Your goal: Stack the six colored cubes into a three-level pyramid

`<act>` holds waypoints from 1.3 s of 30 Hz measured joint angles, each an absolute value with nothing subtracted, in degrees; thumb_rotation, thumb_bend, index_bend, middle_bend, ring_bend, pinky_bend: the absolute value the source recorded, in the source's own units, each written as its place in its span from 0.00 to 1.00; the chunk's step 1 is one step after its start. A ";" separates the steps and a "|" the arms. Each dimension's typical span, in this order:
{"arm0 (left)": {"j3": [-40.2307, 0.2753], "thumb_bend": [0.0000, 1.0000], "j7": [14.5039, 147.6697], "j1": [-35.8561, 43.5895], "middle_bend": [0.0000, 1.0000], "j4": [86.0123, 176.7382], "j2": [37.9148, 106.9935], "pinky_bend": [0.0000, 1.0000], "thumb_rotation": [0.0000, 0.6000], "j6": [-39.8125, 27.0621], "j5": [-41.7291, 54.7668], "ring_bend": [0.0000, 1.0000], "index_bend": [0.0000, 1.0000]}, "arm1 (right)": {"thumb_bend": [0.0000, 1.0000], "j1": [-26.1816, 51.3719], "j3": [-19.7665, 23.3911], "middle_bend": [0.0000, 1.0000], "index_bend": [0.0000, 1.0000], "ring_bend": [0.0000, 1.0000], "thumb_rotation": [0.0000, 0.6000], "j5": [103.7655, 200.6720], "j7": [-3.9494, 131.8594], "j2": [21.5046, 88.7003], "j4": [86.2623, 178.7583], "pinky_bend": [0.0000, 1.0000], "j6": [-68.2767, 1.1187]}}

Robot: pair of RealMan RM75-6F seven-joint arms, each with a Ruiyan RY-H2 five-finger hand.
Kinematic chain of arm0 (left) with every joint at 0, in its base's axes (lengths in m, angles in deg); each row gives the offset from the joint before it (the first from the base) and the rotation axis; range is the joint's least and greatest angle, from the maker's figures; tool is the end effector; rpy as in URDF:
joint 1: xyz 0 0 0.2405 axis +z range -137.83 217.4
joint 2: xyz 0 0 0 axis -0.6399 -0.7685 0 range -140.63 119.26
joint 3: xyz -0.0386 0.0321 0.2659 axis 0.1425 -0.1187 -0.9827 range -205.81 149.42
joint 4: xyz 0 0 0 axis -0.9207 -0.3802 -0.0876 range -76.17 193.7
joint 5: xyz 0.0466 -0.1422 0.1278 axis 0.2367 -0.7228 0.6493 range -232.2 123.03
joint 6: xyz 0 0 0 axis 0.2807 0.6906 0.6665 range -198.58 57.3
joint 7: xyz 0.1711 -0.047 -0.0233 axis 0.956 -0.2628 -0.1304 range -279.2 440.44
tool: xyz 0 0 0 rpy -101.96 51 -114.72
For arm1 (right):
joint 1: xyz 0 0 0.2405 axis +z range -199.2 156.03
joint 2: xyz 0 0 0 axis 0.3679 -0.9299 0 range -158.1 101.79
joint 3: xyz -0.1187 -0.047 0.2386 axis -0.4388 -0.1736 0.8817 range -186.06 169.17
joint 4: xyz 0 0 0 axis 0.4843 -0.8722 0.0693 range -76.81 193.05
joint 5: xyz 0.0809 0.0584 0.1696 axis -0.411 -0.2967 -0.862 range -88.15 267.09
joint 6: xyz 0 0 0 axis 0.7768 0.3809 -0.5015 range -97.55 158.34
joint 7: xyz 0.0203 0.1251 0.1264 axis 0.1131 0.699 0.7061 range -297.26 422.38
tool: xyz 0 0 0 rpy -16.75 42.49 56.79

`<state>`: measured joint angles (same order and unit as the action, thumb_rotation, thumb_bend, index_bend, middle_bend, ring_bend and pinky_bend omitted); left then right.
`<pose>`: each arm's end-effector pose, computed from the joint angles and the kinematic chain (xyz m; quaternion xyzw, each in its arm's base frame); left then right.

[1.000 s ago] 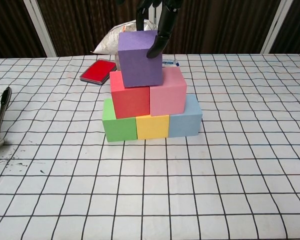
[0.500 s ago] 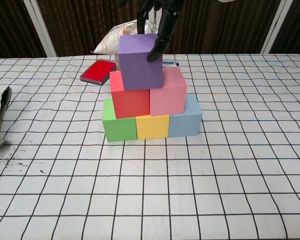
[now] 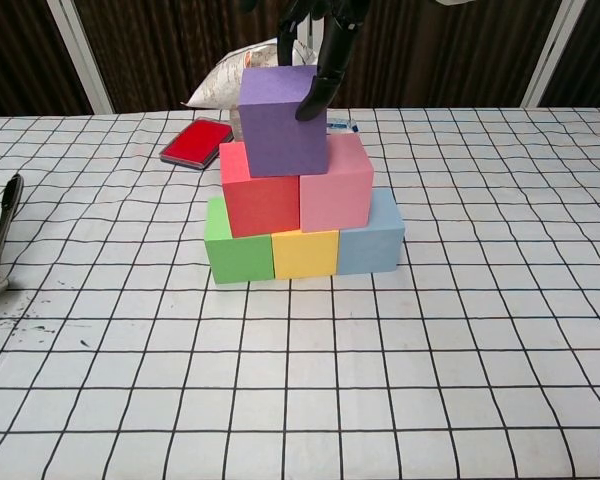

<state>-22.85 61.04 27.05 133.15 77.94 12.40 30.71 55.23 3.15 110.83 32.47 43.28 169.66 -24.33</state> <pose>-0.2962 0.2674 0.0596 -0.5136 -0.4858 -0.5399 0.4568 0.0305 -0.3885 0.0363 0.7842 -0.3960 0.3463 0.3290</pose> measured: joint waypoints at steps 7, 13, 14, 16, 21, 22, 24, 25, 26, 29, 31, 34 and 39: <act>-22.83 0.00 60.97 27.06 0.12 133.12 77.94 0.01 1.00 12.47 30.76 0.00 0.09 | 0.10 55.01 3.39 0.37 0.00 0.00 1.00 110.60 32.70 43.25 169.49 0.00 -23.87; -22.79 0.00 60.93 27.09 0.12 133.12 77.92 0.01 1.00 12.62 30.78 0.00 0.09 | 0.09 54.71 3.75 0.35 0.00 0.00 1.00 110.91 33.21 43.19 169.49 0.00 -23.56; -22.77 0.00 60.94 27.09 0.12 133.14 77.92 0.01 1.00 12.65 30.79 0.00 0.09 | 0.09 54.69 3.76 0.35 0.00 0.00 1.00 110.95 33.22 43.16 169.50 0.00 -23.48; -22.80 0.00 60.96 27.10 0.12 133.16 77.90 0.01 1.00 12.65 30.82 0.00 0.09 | 0.09 54.65 3.74 0.35 0.00 0.00 1.00 110.97 33.18 43.12 169.50 0.00 -23.40; -22.84 0.00 61.01 27.09 0.12 133.07 77.96 0.01 1.00 12.54 30.77 0.00 0.09 | 0.09 54.63 3.66 0.35 0.00 0.00 1.00 110.91 33.09 43.07 169.49 0.00 -23.24; -22.84 0.00 61.00 27.09 0.12 133.05 77.98 0.01 1.00 12.52 30.76 0.00 0.09 | 0.10 54.63 3.65 0.35 0.00 0.00 1.00 110.88 33.08 43.10 169.43 0.00 -23.23; -22.83 0.00 61.00 27.07 0.12 133.06 77.97 0.01 1.00 12.52 30.78 0.00 0.09 | 0.10 54.64 3.63 0.35 0.00 0.00 1.00 110.80 33.05 43.18 169.24 0.00 -23.21; -22.83 0.00 61.02 27.06 0.12 133.06 77.96 0.01 1.00 12.54 30.81 0.00 0.09 | 0.10 54.65 3.63 0.35 0.00 0.00 1.00 110.76 33.05 43.20 169.17 0.00 -23.18; -22.83 0.00 61.01 27.06 0.12 133.07 77.93 0.01 1.00 12.55 30.81 0.00 0.09 | 0.10 54.65 3.64 0.35 0.00 0.00 1.00 110.72 33.06 43.21 169.14 0.00 -23.12; -22.80 0.00 61.02 27.08 0.12 133.11 77.88 0.01 1.00 12.60 30.80 0.00 0.09 | 0.10 54.63 3.68 0.34 0.00 0.00 1.00 110.71 33.13 43.11 169.20 0.00 -22.94; -22.81 0.00 61.02 27.07 0.12 133.16 77.87 0.01 1.00 12.57 30.80 0.00 0.09 | 0.09 54.59 3.68 0.34 0.00 0.00 1.00 110.71 33.21 43.01 169.28 0.00 -22.71; -22.82 0.00 61.10 27.03 0.12 133.18 77.89 0.01 1.00 12.51 30.82 0.00 0.09 | 0.09 54.50 3.63 0.33 0.00 0.00 1.00 110.88 33.29 42.90 169.36 0.00 -22.62; -22.77 0.00 61.18 26.98 0.12 133.32 77.83 0.01 1.00 12.51 30.82 0.00 0.09 | 0.07 54.43 3.58 0.26 0.00 0.00 1.00 111.00 33.48 42.66 169.39 0.00 -22.20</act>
<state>-22.77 61.18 26.98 133.32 77.83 12.51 30.82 54.43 3.58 111.00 33.48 42.66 169.39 -22.20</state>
